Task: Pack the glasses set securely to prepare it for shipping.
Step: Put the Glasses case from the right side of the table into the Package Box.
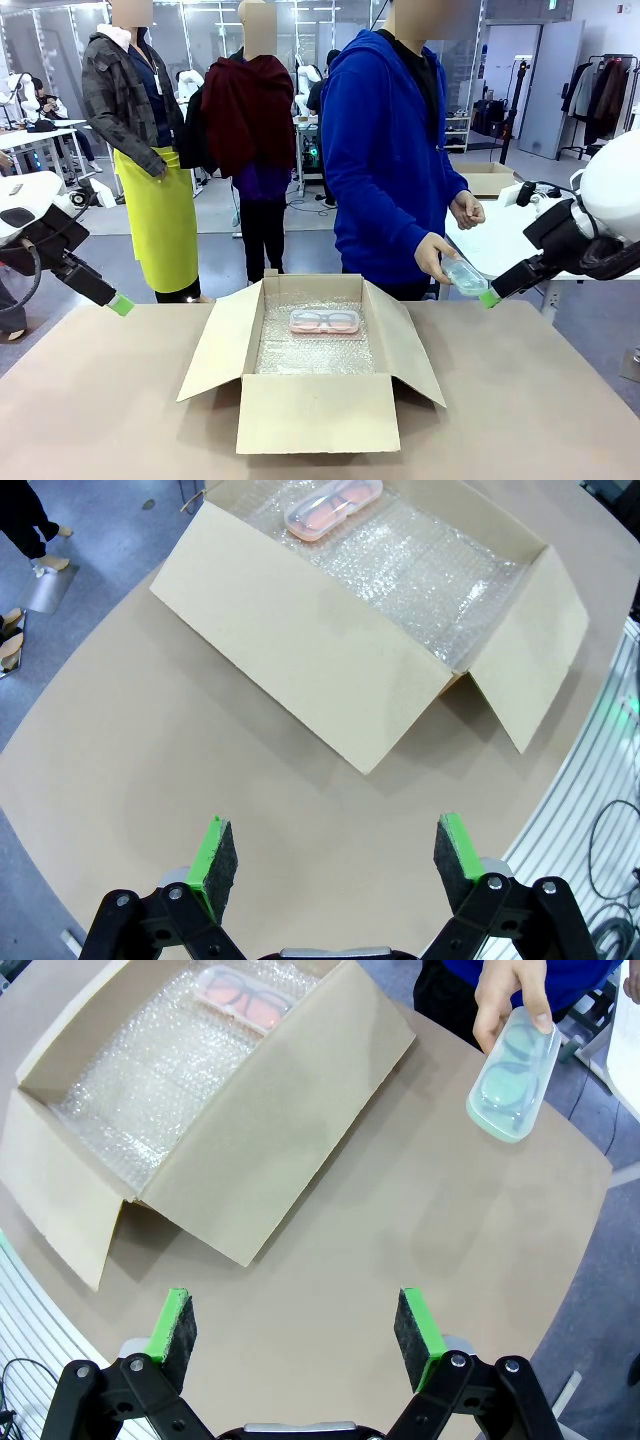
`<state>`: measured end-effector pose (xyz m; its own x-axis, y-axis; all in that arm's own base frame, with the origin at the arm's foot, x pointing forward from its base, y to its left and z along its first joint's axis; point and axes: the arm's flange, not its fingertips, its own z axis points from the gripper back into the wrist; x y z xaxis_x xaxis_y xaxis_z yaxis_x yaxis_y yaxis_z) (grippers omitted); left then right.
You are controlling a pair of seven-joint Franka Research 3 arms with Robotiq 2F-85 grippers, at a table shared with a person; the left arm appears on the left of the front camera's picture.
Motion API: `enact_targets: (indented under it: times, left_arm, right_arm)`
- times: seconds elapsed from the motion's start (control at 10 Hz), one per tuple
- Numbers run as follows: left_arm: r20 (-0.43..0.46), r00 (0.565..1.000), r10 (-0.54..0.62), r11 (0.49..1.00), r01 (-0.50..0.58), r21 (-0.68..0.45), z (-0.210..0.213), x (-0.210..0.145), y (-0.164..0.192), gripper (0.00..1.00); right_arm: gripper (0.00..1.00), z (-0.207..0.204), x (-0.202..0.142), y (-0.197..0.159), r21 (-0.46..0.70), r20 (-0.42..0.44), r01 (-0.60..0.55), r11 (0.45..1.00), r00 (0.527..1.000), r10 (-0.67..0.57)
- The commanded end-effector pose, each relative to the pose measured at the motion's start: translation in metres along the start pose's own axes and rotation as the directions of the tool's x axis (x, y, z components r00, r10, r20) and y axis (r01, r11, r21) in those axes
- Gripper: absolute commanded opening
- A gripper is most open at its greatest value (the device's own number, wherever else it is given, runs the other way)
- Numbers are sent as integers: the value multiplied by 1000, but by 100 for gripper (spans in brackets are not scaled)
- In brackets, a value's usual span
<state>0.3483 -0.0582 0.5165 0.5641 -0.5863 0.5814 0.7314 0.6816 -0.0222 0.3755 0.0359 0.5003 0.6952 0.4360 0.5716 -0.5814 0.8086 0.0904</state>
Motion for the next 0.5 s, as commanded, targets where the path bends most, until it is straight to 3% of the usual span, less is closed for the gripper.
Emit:
enact_targets:
  times: [0.0,0.4]
  left_arm:
    - [12,1000,-3,1000,3,-9,1,0,1,100]
    - [12,1000,-3,1000,3,-9,1,0,1,100]
  right_arm:
    - [100,0,0,3,-10,3,9,1000,1000,-9]
    - [100,0,0,3,-10,3,9,1000,1000,-9]
